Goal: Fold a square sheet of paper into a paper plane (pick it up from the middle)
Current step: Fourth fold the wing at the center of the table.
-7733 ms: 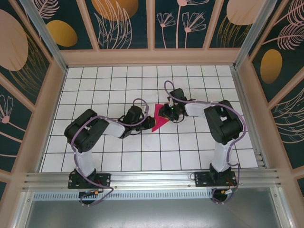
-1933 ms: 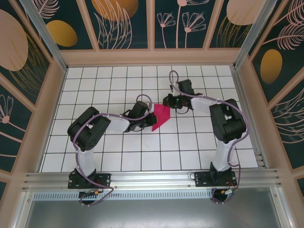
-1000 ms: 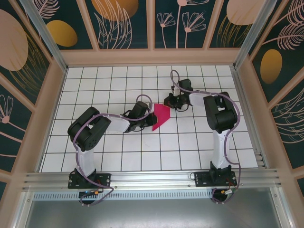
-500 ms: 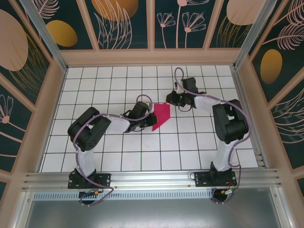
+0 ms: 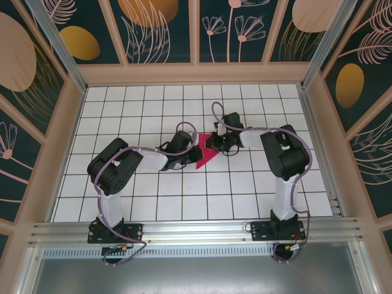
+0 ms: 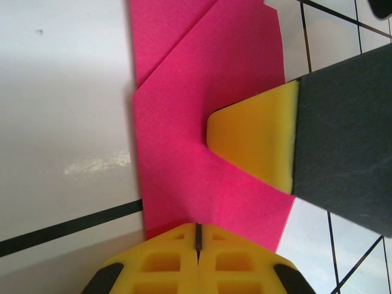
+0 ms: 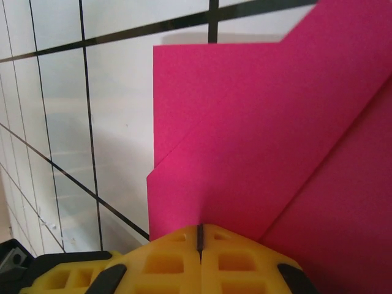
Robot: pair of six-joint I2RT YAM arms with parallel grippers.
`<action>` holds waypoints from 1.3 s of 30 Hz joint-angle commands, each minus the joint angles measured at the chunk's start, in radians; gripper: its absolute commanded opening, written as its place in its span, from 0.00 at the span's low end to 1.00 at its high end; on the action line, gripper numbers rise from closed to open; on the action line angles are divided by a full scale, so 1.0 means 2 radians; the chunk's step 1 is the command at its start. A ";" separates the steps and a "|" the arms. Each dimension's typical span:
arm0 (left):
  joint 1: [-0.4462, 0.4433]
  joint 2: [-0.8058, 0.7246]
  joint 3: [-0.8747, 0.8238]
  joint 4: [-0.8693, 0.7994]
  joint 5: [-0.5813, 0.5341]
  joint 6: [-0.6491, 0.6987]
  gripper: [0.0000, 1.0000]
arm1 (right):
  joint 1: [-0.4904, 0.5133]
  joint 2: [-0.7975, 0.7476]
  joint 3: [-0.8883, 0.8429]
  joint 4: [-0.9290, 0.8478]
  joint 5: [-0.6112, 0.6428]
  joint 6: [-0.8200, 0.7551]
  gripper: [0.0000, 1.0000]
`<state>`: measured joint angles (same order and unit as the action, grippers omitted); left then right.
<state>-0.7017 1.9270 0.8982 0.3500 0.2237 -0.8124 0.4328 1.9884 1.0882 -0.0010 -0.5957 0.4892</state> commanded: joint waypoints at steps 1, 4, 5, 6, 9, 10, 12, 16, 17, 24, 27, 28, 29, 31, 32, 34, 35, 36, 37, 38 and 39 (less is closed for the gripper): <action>-0.002 0.009 -0.012 -0.084 -0.014 0.014 0.00 | -0.005 0.020 0.008 -0.025 0.020 0.000 0.02; -0.002 -0.006 -0.009 -0.073 -0.007 0.022 0.00 | -0.005 0.025 0.004 -0.038 0.034 -0.006 0.02; -0.001 -0.015 -0.008 -0.068 -0.005 0.025 0.00 | -0.005 0.024 0.003 -0.040 0.037 -0.009 0.02; 0.000 -0.026 -0.006 -0.059 0.001 0.030 0.00 | -0.005 0.025 0.002 -0.044 0.038 -0.011 0.02; 0.004 -0.050 0.004 -0.038 0.020 0.036 0.04 | -0.005 0.029 0.003 -0.049 0.039 -0.015 0.02; 0.004 -0.054 0.007 -0.031 0.026 0.036 0.07 | -0.005 0.031 0.002 -0.050 0.038 -0.015 0.02; 0.005 -0.056 0.013 -0.021 0.036 0.036 0.12 | -0.005 0.033 0.003 -0.051 0.036 -0.015 0.01; 0.006 -0.034 0.029 -0.026 0.038 0.039 0.13 | -0.005 0.036 0.001 -0.050 0.037 -0.014 0.02; 0.006 -0.026 0.033 -0.027 0.040 0.038 0.13 | -0.005 0.038 0.002 -0.051 0.037 -0.014 0.02; 0.006 0.004 0.052 -0.048 0.055 0.042 0.10 | -0.006 0.045 0.005 -0.056 0.039 -0.012 0.01; 0.006 0.012 0.051 -0.060 0.060 0.049 0.09 | -0.006 0.048 0.007 -0.059 0.040 -0.011 0.01; 0.006 0.014 0.051 -0.065 0.061 0.051 0.08 | -0.006 0.050 0.008 -0.060 0.042 -0.010 0.01; 0.006 0.014 0.050 -0.068 0.062 0.052 0.08 | -0.006 0.050 0.009 -0.062 0.044 -0.011 0.01; 0.005 0.017 0.047 -0.070 0.066 0.055 0.08 | -0.006 0.052 0.010 -0.065 0.046 -0.010 0.01; 0.005 0.017 0.044 -0.071 0.067 0.056 0.07 | -0.006 0.052 0.010 -0.067 0.048 -0.010 0.01; 0.004 0.018 0.040 -0.070 0.069 0.057 0.07 | -0.006 0.053 0.010 -0.068 0.049 -0.010 0.01; 0.005 0.017 0.040 -0.070 0.070 0.057 0.07 | -0.006 0.053 0.010 -0.069 0.051 -0.010 0.01; 0.004 0.017 0.040 -0.071 0.072 0.058 0.07 | -0.006 0.054 0.010 -0.070 0.052 -0.010 0.01; 0.004 0.017 0.027 -0.069 0.073 0.058 0.07 | -0.006 0.054 0.010 -0.071 0.052 -0.010 0.01; 0.003 0.015 0.023 -0.068 0.076 0.057 0.06 | -0.006 0.056 0.010 -0.071 0.052 -0.009 0.01; 0.001 0.014 0.020 -0.067 0.078 0.058 0.06 | -0.006 0.057 0.010 -0.072 0.053 -0.009 0.01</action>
<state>-0.6956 1.9430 0.9707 0.2420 0.3443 -0.7200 0.4244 2.0144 1.1255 -0.0547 -0.6117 0.4805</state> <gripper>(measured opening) 0.073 0.062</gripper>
